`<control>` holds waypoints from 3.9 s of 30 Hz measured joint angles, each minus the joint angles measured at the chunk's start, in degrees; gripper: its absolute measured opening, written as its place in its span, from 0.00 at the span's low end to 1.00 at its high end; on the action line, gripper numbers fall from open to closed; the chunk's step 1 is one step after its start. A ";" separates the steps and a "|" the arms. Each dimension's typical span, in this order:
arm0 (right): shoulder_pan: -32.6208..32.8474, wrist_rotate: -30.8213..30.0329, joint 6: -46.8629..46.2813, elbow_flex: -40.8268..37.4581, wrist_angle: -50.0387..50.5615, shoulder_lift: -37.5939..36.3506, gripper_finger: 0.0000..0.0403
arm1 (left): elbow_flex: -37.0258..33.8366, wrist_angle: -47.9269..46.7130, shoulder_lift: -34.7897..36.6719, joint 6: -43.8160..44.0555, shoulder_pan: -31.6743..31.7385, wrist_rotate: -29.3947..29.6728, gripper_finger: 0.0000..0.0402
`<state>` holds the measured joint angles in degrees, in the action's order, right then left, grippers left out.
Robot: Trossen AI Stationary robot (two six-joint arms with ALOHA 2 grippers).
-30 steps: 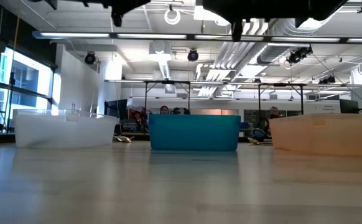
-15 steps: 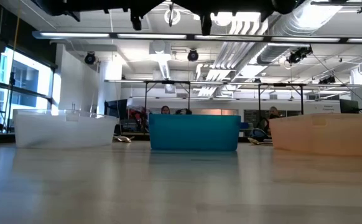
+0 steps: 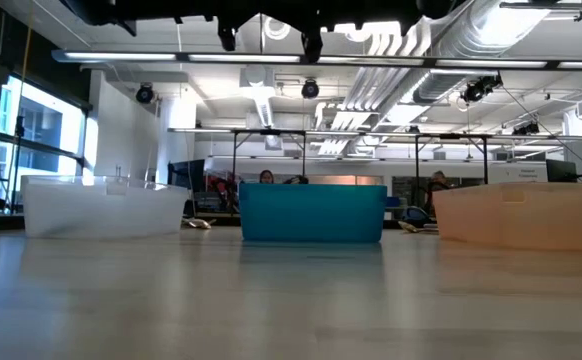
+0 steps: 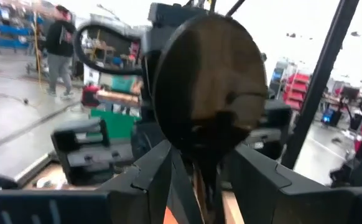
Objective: Sort silverware by color (type)
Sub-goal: Put the black spoon into the transparent bin
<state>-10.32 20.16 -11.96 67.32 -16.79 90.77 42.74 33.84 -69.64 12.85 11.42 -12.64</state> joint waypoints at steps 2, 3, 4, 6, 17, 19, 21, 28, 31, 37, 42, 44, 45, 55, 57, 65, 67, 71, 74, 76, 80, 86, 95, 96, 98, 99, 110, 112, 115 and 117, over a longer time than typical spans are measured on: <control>-0.38 0.00 0.45 0.01 0.10 -0.29 0.00 | 0.00 -1.54 0.51 -0.91 0.00 -0.20 0.35; -0.63 0.00 0.45 0.01 0.55 -0.54 0.00 | 0.00 -2.68 0.75 -1.39 0.00 -0.25 0.34; -0.69 -0.01 0.48 0.01 0.50 -0.64 0.00 | 0.00 -3.56 0.95 -1.79 0.00 -0.25 0.33; -0.90 -0.02 0.48 0.01 0.21 -0.68 0.00 | 0.02 -3.96 1.28 -2.68 0.01 -0.25 0.30; -0.95 -0.02 1.85 -0.02 0.39 -0.99 0.00 | 0.02 -4.00 1.57 -2.55 1.49 -0.41 0.03; -0.97 -0.08 1.96 -0.02 0.39 -0.99 0.00 | 0.02 -4.00 1.57 -2.57 1.64 -0.37 0.03; -0.95 -0.04 1.94 -0.02 0.41 -0.99 0.00 | 0.02 -4.01 1.57 -2.57 1.64 -0.41 0.02; -0.92 0.25 1.75 -0.06 1.83 -1.25 0.11 | 0.02 -4.51 1.76 -3.03 1.74 -0.51 0.01; -0.92 -0.16 2.38 -0.13 3.99 -1.62 0.21 | 0.00 -6.09 2.55 -3.05 2.29 -0.64 0.01; -1.42 -0.39 7.15 -0.13 6.94 -3.97 0.41 | -0.04 -9.31 5.32 -3.07 4.40 -1.85 0.01; -3.78 -0.46 9.35 -0.13 14.20 -9.67 0.49 | 0.02 -14.48 8.75 -3.05 5.74 -2.41 0.00; -4.99 -0.61 9.44 -0.13 19.07 -12.54 0.49 | 0.00 -17.32 10.34 -3.05 5.88 -2.40 0.00; -5.44 -0.61 9.44 -0.12 21.02 -13.78 0.49 | 0.00 -18.34 11.10 -3.06 5.88 -2.39 0.00; -6.93 -9.09 12.74 -1.14 40.25 -25.54 0.50 | -7.50 -18.55 20.44 -0.47 3.70 -0.70 0.00; -6.93 -10.18 11.61 -3.60 40.27 -28.40 0.50 | -9.07 -18.68 22.38 -0.07 3.28 0.83 0.00; -5.84 -12.71 1.99 -19.90 21.31 -40.93 0.50 | -11.10 -17.56 27.75 -0.61 3.04 1.23 0.00; -5.14 -13.08 1.42 -23.38 13.60 -42.34 0.50 | -11.10 -17.48 28.51 -1.68 3.06 1.27 0.00; -4.27 -13.11 1.57 -27.81 4.38 -42.43 0.50 | -11.10 -17.69 29.24 -3.27 3.12 1.31 0.00; -4.25 -13.09 3.06 -28.30 4.02 -41.41 0.50 | -11.10 -17.76 29.19 -3.41 3.15 1.32 0.00; -4.25 -12.32 3.21 -28.34 3.78 -40.67 0.49 | -11.10 -17.82 29.21 -3.44 3.19 1.32 0.00; -4.25 -10.47 3.19 -28.34 2.75 -39.49 0.43 | -11.10 -19.03 29.15 -3.23 3.19 1.31 0.00; -4.25 -10.11 2.99 -28.34 2.75 -39.33 0.13 | -11.10 -19.52 29.17 -3.05 3.17 1.31 0.00; -4.25 -7.60 2.97 -28.34 2.71 -39.35 0.02 | -11.10 -19.49 29.17 -3.03 3.17 1.29 0.00; -4.25 -7.60 2.98 -28.34 2.73 -39.35 0.01 | -11.10 -19.49 29.17 -3.03 3.17 1.28 0.00; -4.25 -7.60 2.96 -28.34 2.73 -39.35 0.01 | -11.10 -19.49 29.17 -3.02 3.17 1.26 0.00; -4.25 -7.58 2.99 -28.34 2.73 -39.35 0.01 | -11.10 -19.47 29.17 -3.01 3.17 1.26 0.00; -4.25 -7.54 3.19 -28.34 2.77 -39.35 0.00 | -11.10 -19.47 29.17 -3.00 3.17 1.24 0.00; -4.25 -7.54 3.42 -28.34 2.81 -39.35 0.00 | -11.10 -19.47 29.17 -3.00 3.17 1.24 0.00; -4.25 -7.54 3.43 -28.34 3.62 -39.37 0.00 | -11.10 -19.47 29.17 -2.97 3.16 1.66 0.00; -4.25 -7.54 3.43 -28.34 4.20 -39.37 0.00 | -11.07 -19.68 29.17 -2.38 3.13 2.62 0.00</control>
<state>-14.57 12.62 -8.54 38.98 -12.59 51.40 31.67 14.17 -40.47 10.47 14.55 -10.02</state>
